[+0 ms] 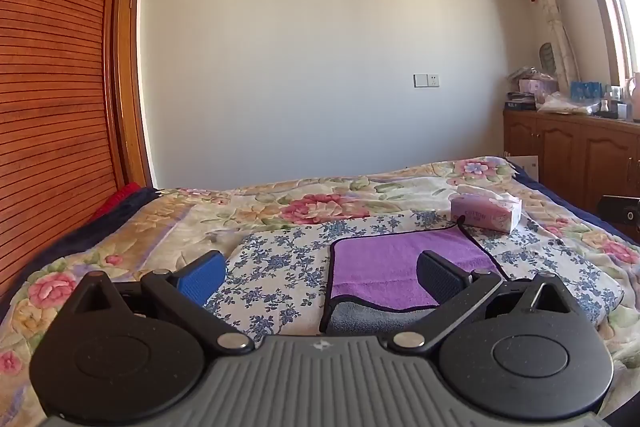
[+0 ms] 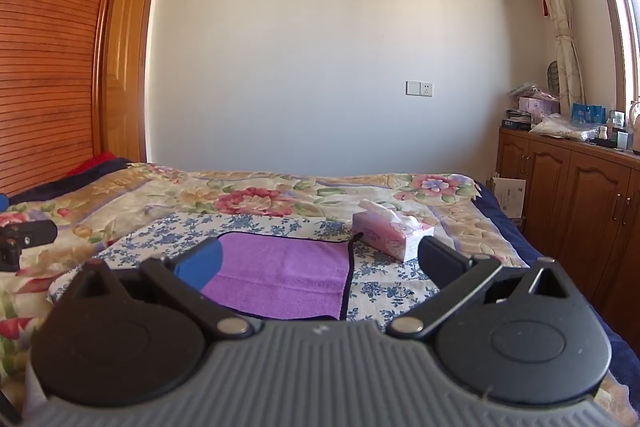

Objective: Fold towel

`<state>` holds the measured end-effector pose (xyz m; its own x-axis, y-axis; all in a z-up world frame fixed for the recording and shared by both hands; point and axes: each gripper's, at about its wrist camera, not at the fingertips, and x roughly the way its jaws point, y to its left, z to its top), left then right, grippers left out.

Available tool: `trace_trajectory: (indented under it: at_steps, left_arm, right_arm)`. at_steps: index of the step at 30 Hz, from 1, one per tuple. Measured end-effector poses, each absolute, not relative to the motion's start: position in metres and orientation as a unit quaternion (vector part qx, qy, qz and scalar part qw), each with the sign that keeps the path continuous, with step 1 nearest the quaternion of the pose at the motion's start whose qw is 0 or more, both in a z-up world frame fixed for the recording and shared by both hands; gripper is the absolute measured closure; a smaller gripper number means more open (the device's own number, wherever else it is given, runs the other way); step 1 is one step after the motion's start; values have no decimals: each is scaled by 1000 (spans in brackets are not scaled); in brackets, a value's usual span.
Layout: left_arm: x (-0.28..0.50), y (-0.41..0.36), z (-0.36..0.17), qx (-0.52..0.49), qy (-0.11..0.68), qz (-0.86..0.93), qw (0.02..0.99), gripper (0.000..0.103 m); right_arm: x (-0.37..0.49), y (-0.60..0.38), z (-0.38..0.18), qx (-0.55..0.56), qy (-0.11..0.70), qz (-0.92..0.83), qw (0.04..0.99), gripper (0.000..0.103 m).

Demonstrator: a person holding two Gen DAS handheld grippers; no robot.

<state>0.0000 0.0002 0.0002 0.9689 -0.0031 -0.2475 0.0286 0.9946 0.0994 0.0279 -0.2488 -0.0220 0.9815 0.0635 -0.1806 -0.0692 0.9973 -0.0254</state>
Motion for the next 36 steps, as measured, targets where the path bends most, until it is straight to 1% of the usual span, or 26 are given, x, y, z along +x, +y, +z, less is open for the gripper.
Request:
trace_trajectory:
  at_steps: [10,11,36]
  left_arm:
    - [5,7,1,42,119,-12,992,0]
    - [-1,0,0,52,119,-7,991,0]
    - [-1,0,0,53,118,-7,992,0]
  right_arm:
    - [28,-249,-22,-16,90,33,995,0]
    - [28,-249,-22,-15,90,34,995,0]
    - [27,-249,-22,-15,89,33,995,0]
